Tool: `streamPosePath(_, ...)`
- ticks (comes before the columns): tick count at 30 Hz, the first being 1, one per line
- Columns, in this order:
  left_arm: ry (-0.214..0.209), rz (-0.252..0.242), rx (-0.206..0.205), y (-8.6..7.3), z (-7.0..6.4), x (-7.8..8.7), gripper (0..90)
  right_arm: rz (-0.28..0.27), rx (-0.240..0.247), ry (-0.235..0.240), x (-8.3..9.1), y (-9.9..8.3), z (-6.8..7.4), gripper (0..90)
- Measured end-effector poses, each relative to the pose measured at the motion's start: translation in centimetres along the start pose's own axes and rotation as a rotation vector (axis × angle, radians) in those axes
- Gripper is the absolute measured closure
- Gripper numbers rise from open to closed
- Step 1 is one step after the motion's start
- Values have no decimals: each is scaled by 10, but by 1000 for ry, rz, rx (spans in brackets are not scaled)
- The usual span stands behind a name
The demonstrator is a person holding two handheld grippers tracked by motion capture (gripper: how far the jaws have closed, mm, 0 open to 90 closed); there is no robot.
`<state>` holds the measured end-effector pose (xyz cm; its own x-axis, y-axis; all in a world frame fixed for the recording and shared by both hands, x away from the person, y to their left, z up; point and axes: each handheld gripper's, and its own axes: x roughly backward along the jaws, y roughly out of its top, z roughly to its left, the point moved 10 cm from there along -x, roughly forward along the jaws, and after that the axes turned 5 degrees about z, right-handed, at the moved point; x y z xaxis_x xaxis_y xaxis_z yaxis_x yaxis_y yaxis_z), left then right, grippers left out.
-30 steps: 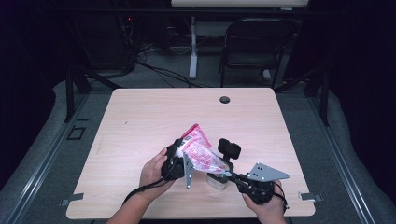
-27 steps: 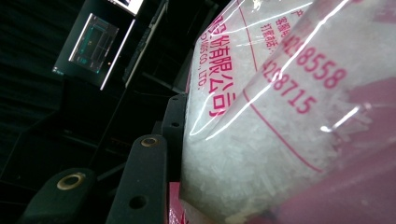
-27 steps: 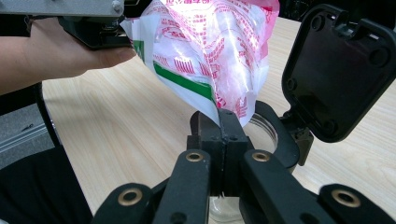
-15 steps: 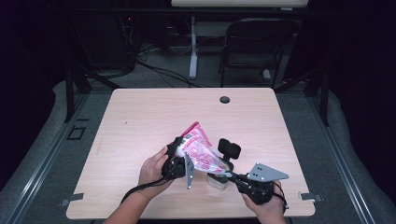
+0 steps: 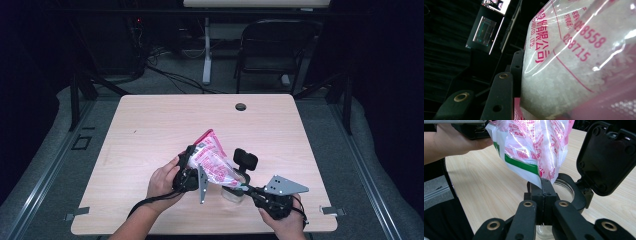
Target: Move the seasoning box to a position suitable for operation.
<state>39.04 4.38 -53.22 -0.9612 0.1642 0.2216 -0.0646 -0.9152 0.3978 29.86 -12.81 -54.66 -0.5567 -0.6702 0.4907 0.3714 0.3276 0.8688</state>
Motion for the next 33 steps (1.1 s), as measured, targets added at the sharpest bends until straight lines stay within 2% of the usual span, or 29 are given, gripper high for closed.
streamPosePath(11, 12, -12, -9, 4, 5, 3, 672, 9, 8, -3, 0, -1, 0, 900)
streamPosePath(33, 20, -23, -26, 10, 5, 3, 672, 26, 11, -11, 1, -5, -3, 900)
